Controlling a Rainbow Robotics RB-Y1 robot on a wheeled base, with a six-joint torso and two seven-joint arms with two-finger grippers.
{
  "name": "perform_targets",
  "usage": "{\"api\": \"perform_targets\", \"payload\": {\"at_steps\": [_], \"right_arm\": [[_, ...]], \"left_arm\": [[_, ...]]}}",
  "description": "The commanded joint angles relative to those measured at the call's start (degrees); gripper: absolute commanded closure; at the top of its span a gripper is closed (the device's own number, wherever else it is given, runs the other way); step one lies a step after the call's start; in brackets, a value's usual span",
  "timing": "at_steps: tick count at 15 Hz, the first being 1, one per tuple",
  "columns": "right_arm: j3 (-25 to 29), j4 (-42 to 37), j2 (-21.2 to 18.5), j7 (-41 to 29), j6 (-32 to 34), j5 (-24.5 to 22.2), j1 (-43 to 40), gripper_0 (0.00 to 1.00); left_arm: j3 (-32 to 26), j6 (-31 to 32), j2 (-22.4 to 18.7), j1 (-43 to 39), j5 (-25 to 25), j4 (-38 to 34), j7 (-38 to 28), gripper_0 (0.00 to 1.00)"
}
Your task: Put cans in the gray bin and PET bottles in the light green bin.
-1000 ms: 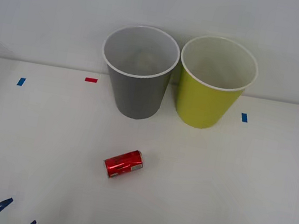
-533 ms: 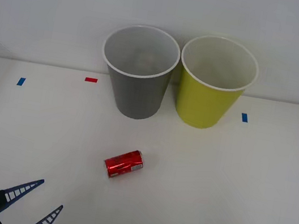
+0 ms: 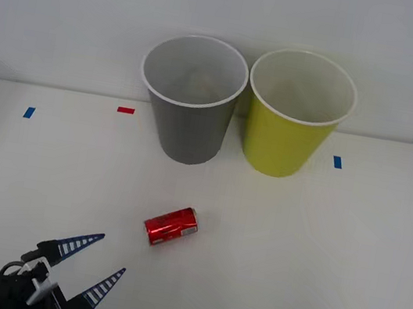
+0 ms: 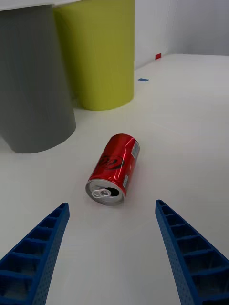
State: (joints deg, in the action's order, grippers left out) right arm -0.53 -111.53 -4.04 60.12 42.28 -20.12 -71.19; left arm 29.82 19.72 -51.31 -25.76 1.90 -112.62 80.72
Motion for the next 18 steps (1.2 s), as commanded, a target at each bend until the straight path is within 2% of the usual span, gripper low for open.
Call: {"api": "perform_targets", "payload": {"at_steps": [1, 4, 5, 6, 7, 9, 15, 18], "right_arm": [[0.00, 0.00, 0.00, 0.00, 0.00, 0.00, 0.00, 0.00], [0.00, 0.00, 0.00, 0.00, 0.00, 0.00, 0.00, 0.00], [0.00, 0.00, 0.00, 0.00, 0.00, 0.00, 0.00, 0.00], [0.00, 0.00, 0.00, 0.00, 0.00, 0.00, 0.00, 0.00], [0.00, 0.00, 0.00, 0.00, 0.00, 0.00, 0.00, 0.00], [0.00, 0.00, 0.00, 0.00, 0.00, 0.00, 0.00, 0.00], [0.00, 0.00, 0.00, 0.00, 0.00, 0.00, 0.00, 0.00], [0.00, 0.00, 0.00, 0.00, 0.00, 0.00, 0.00, 0.00]], "left_arm": [[1.30, -5.92, -0.19, 3.52, -0.67, -1.37, -0.04, 0.39], [1.30, -17.43, -1.07, 5.54, -0.84, -7.35, -0.30, 0.39], [1.38, -22.00, -0.99, 5.89, -0.58, -9.90, -0.39, 0.31], [1.30, -25.96, -0.81, 6.24, -0.58, -11.83, -0.30, 0.15], [1.38, -32.02, -0.11, 6.77, -0.67, -14.29, -0.13, 0.11], [1.65, -37.38, 1.83, 7.83, -0.67, -15.87, 0.22, 0.11], [8.41, -50.39, 4.90, 16.88, -1.90, -15.96, 0.93, 0.07], [11.58, -56.63, 7.72, 20.13, -4.36, -16.23, 1.46, 0.08]]}}
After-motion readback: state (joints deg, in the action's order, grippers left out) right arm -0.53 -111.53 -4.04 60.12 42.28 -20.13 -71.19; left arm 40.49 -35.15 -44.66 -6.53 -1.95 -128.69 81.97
